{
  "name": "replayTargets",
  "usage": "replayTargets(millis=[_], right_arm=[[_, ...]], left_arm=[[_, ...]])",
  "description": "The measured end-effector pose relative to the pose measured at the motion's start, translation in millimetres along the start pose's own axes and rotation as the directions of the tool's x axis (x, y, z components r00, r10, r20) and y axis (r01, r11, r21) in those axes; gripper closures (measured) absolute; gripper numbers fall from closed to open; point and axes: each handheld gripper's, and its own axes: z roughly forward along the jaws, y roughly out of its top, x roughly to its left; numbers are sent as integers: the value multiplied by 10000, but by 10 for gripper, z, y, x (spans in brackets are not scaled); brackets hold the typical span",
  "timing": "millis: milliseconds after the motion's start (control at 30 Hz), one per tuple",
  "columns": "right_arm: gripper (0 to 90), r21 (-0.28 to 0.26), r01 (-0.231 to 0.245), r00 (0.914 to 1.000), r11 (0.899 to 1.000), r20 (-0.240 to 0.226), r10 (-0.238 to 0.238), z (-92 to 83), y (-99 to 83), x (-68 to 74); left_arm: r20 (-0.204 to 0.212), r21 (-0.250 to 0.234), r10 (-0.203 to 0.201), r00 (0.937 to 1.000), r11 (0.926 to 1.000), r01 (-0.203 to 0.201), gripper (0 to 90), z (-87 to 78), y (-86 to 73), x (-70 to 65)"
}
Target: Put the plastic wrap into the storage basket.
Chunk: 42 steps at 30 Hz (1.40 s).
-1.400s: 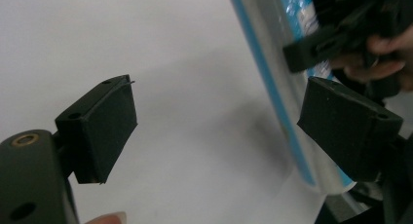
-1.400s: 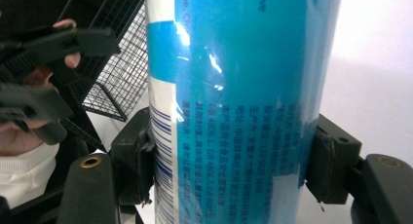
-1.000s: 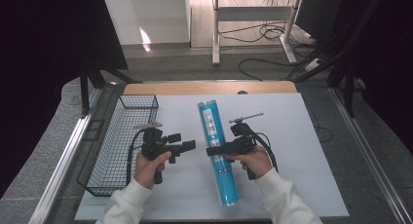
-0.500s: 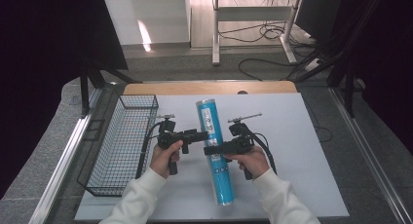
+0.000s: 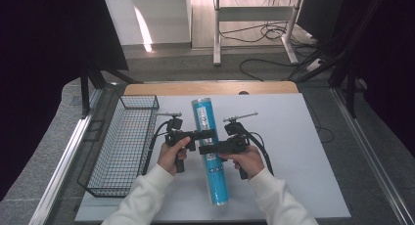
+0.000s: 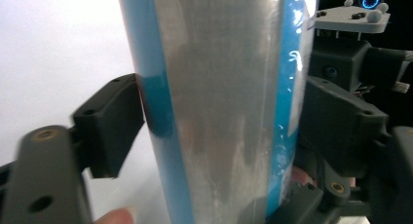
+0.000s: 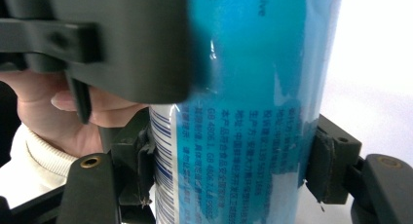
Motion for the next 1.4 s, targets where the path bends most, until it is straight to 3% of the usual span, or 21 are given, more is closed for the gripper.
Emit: replayTargets(millis=[133, 400, 500, 600, 633, 667, 767, 800, 900, 1033, 1067, 1100, 1267, 1400], right_arm=[[320, 8, 41, 10000, 10000, 25, -41, 37, 4, 9], [317, -253, 44, 10000, 9997, -86, -46, 81, 0, 29], [308, -465, 256, 9996, 9986, -68, -259, 80, 2, 66], [236, -827, 330, 9981, 9960, -496, -372, 53, 1, 95], [204, -927, 417, 9972, 9948, -573, -471, 28, -5, 128], [139, -1024, 844, 9954, 9912, -370, -886, -19, -16, 179], [97, -1022, 1118, 9933, 9885, -161, -1140, -107, -33, 219], [91, -1257, 1307, 9912, 9834, -51, -1323, -239, -54, 226], [89, -1534, 1429, 9896, 9778, 35, -1440, -395, -79, 208], [83, -1933, 1752, 9844, 9654, 205, -1745, -683, -165, 104], [83, -1985, 1875, 9822, 9620, 432, -1825, -801, -232, 14], [83, -1985, 1875, 9822, 9620, 432, -1825, -801, -232, 14], [86, -2080, 1633, 9828, 9644, 1196, -1406, -1003, -432, -288], [90, -1992, 1450, 9742, 9692, 2002, -1046, -1079, -568, -512]], left_arm=[[-69, -9, -97, 9999, 10000, 97, 312, -16, 6, 16], [-56, -73, -65, 10000, 10000, 64, 319, -76, 27, 14], [46, -88, 11, 10000, 10000, -10, 320, -125, 46, -4], [219, -204, 146, 9997, 9997, -141, 321, -182, 69, -52], [258, -222, 235, 9994, 9995, -229, 321, -199, 76, -59], [326, -265, 262, 9991, 9993, -254, 321, -223, 86, -77], [497, -473, 313, 9983, 9985, -290, 321, -314, 129, -136], [530, -499, 318, 9981, 9983, -291, 321, -339, 139, -151], [480, -641, 397, 9981, 9973, -366, 321, -432, 177, -205], [355, -818, 395, 9986, 9960, -365, 321, -566, 201, -221], [362, -865, 382, 9986, 9956, -350, 321, -592, 202, -220], [354, -927, 366, 9987, 9951, -332, 321, -627, 205, -219], [186, -1130, 357, 9992, 9930, -334, 321, -788, 232, -233], [49, -1162, 358, 9993, 9926, -350, 321, -890, 256, -248]])
